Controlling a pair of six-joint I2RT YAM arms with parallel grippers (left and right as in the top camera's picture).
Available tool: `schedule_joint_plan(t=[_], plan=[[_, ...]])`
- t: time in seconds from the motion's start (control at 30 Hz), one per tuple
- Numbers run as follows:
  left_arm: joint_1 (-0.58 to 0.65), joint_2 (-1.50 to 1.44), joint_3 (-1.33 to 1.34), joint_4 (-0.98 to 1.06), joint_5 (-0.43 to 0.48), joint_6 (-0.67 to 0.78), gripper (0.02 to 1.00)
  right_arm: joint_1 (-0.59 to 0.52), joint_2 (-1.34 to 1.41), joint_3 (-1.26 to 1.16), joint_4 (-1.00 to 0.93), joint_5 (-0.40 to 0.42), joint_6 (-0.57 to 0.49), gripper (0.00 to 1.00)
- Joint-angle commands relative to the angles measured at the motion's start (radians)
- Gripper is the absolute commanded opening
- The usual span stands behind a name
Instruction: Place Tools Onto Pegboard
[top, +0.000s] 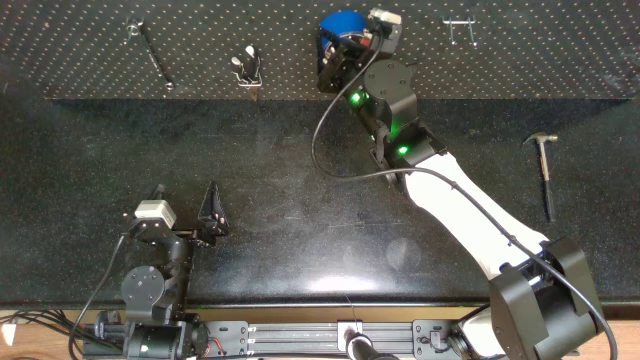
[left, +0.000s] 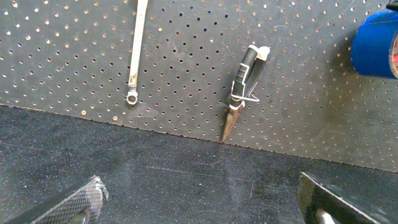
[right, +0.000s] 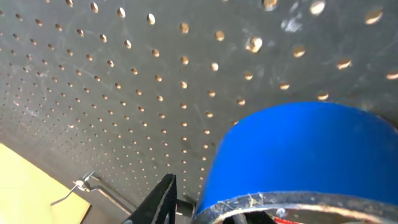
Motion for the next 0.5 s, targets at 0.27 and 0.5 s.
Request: schedule_joint_plan(t=[0.27, 0.5], plan=[[0.002, -0.008, -0.002, -0.005, 0.007, 0.005, 0.993, -0.051, -0.212, 0.031, -0.476, -0.198, 0.057, 0.257], [0.002, -0.008, -0.002, -0.005, 0.007, 0.005, 0.993, -0.562, -0.477, 0.021, -1.575, 0.042, -0.556, 0.772]])
